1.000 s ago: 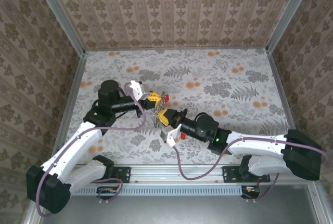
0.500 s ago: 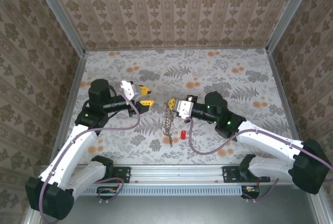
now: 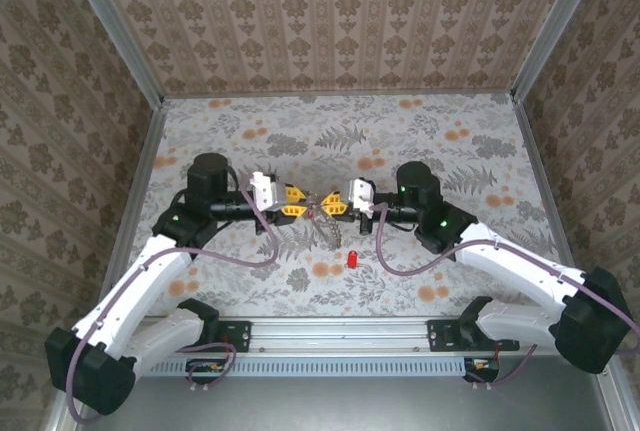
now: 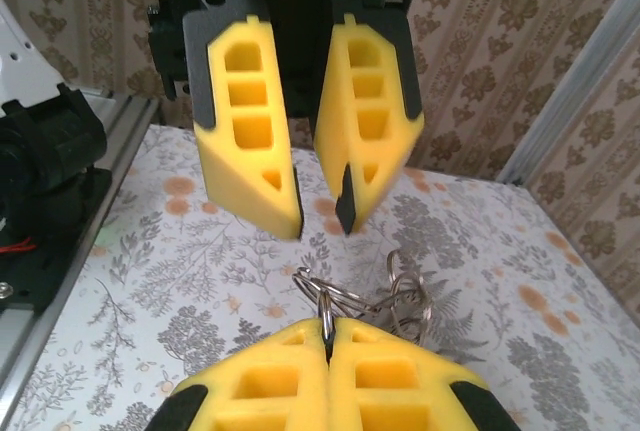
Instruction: Put the keys on the keyring
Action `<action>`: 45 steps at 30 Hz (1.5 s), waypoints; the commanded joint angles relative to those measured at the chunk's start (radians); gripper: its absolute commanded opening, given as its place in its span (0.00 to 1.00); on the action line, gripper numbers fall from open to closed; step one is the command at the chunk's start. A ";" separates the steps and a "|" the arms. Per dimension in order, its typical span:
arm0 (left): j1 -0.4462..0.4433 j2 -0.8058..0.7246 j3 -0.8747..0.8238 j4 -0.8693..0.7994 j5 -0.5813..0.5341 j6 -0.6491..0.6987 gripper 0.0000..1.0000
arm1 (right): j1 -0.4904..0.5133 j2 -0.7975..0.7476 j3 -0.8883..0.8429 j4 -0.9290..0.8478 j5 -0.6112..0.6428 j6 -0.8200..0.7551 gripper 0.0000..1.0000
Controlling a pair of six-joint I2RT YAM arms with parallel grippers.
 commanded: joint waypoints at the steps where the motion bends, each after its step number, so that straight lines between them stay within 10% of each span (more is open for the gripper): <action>1: -0.031 0.017 0.037 -0.037 -0.004 0.055 0.23 | -0.002 0.022 0.047 0.031 -0.062 0.042 0.00; 45: -0.098 0.011 0.043 -0.081 -0.228 0.069 0.29 | 0.048 0.053 0.049 0.039 -0.022 0.014 0.00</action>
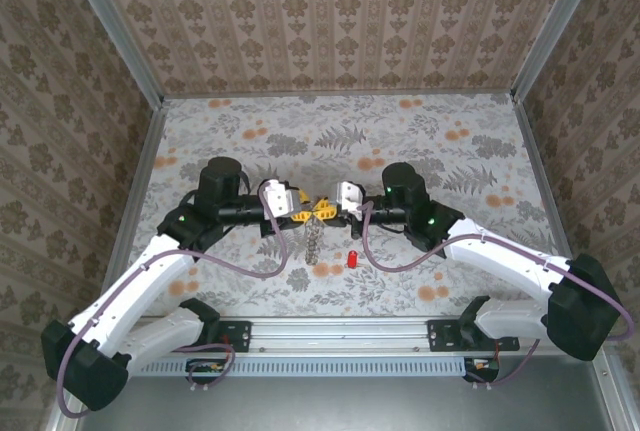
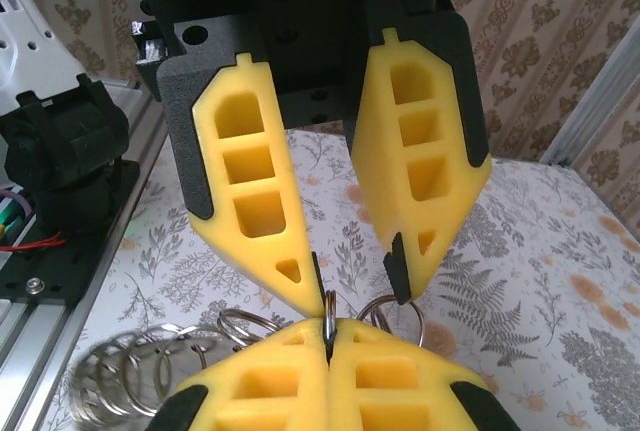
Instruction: Put the keys on the keyring
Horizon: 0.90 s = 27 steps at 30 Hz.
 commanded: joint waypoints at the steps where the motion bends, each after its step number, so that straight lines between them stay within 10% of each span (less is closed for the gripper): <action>1: -0.003 0.014 0.027 0.002 0.000 -0.010 0.27 | 0.008 -0.019 0.029 0.043 -0.023 -0.007 0.00; 27: -0.027 0.074 0.064 0.021 0.087 -0.076 0.00 | 0.025 -0.077 -0.039 0.047 0.106 -0.034 0.09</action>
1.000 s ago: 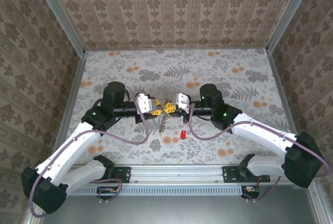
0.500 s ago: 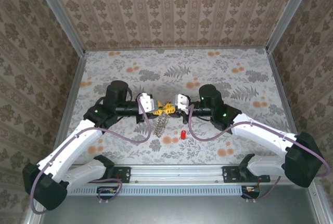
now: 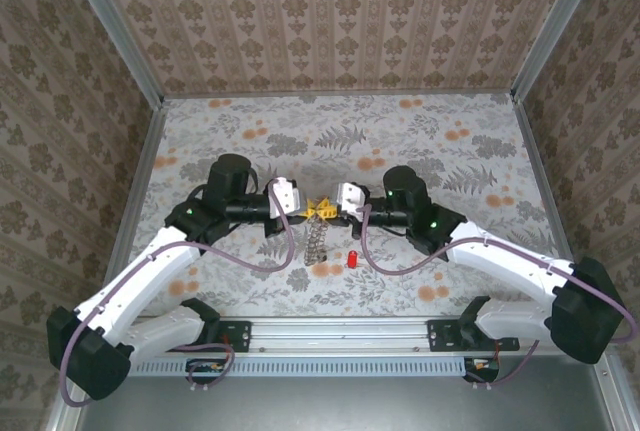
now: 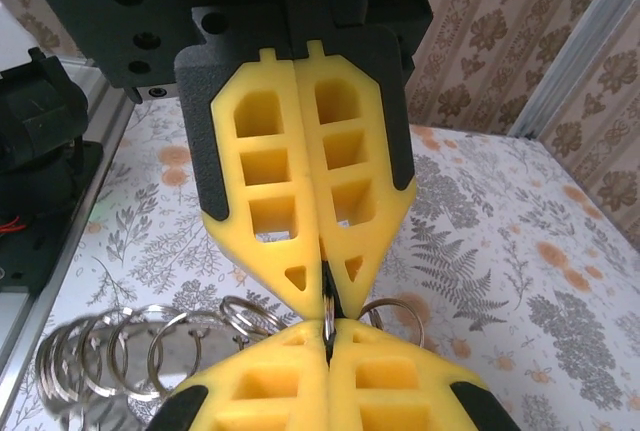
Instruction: Put the keys on the keyring
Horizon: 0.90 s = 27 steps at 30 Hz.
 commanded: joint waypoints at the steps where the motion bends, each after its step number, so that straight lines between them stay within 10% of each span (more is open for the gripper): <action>1: 0.009 0.008 0.031 0.071 0.091 -0.073 0.00 | 0.010 -0.053 -0.021 0.061 0.008 -0.027 0.12; 10: 0.064 -0.010 0.007 0.167 0.204 -0.142 0.00 | -0.004 -0.108 -0.090 0.061 0.030 -0.031 0.28; 27: 0.074 -0.027 -0.071 0.359 0.274 -0.265 0.00 | -0.012 -0.135 -0.170 0.310 0.114 0.082 0.28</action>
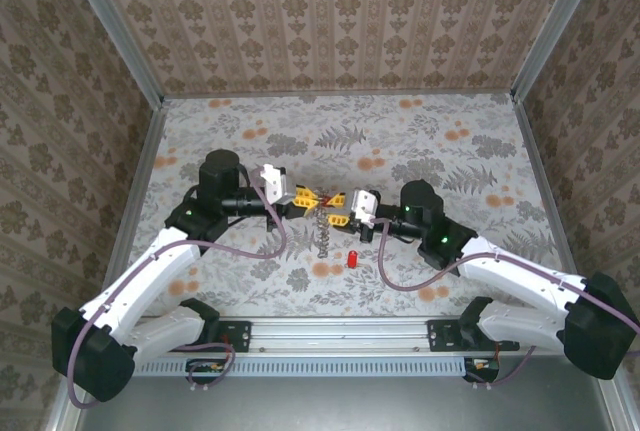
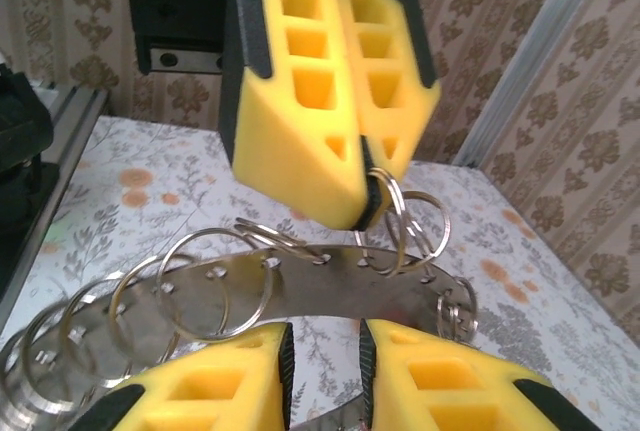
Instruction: Put the keys on the keyring
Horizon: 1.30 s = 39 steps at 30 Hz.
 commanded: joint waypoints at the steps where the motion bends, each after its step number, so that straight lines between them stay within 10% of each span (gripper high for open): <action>1: 0.008 -0.023 -0.011 0.075 0.058 -0.040 0.00 | -0.010 -0.028 -0.027 0.140 0.038 0.065 0.28; 25: -0.018 -0.024 -0.039 0.172 0.067 -0.091 0.00 | -0.016 0.014 0.002 0.160 -0.040 0.088 0.18; 31: -0.025 -0.018 -0.045 0.164 0.071 -0.088 0.00 | -0.015 0.009 0.012 0.175 -0.032 0.094 0.00; 39: -0.024 -0.015 -0.048 0.154 0.067 -0.076 0.00 | -0.016 -0.011 0.004 0.163 -0.062 0.101 0.15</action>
